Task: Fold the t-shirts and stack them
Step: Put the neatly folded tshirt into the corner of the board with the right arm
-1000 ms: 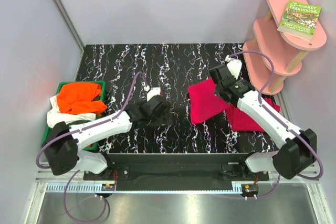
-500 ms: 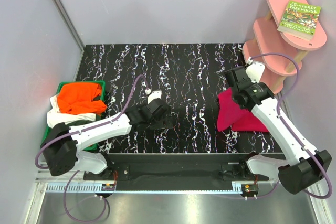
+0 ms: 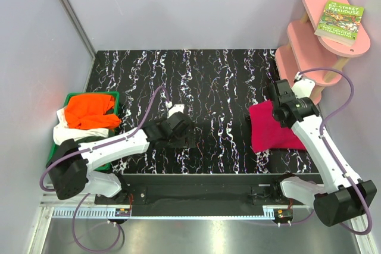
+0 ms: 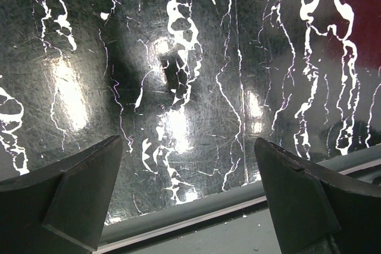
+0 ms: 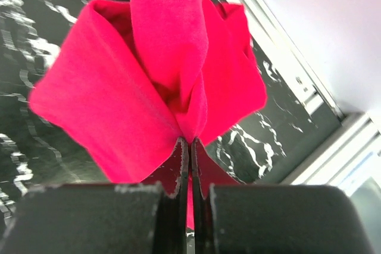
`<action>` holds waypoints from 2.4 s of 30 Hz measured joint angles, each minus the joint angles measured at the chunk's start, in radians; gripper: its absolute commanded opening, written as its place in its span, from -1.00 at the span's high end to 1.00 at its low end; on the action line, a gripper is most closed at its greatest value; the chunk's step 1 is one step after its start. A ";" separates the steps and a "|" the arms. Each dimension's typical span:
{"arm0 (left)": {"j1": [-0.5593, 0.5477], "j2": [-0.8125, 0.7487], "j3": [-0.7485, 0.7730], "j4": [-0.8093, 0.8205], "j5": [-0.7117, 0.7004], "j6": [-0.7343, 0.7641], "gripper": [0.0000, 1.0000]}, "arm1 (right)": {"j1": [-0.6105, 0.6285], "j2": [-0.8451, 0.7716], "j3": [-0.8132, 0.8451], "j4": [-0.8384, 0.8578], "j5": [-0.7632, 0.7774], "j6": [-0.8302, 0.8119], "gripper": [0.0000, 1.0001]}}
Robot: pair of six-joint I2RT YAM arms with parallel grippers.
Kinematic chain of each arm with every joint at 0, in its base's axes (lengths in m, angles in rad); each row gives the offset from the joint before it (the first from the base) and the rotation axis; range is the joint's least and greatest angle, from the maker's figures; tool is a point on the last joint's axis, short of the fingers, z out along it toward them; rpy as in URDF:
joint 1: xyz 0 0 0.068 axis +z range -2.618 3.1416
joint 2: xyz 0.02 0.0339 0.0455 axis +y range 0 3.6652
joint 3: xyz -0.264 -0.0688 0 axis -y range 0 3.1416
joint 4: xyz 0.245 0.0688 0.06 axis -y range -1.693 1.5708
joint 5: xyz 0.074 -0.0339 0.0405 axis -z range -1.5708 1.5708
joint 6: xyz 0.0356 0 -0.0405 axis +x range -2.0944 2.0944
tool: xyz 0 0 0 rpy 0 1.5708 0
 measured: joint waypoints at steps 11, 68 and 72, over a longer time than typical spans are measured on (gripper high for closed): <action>0.000 -0.007 -0.011 0.000 0.019 0.008 -0.96 | -0.095 0.008 -0.092 -0.052 0.017 0.067 1.00; 0.000 -0.035 -0.041 -0.001 0.069 0.068 -0.91 | -0.476 0.121 -0.143 0.319 -0.390 -0.001 1.00; -0.002 -0.030 -0.041 -0.001 0.074 0.068 -0.90 | -0.476 0.180 -0.180 0.323 -0.443 0.018 1.00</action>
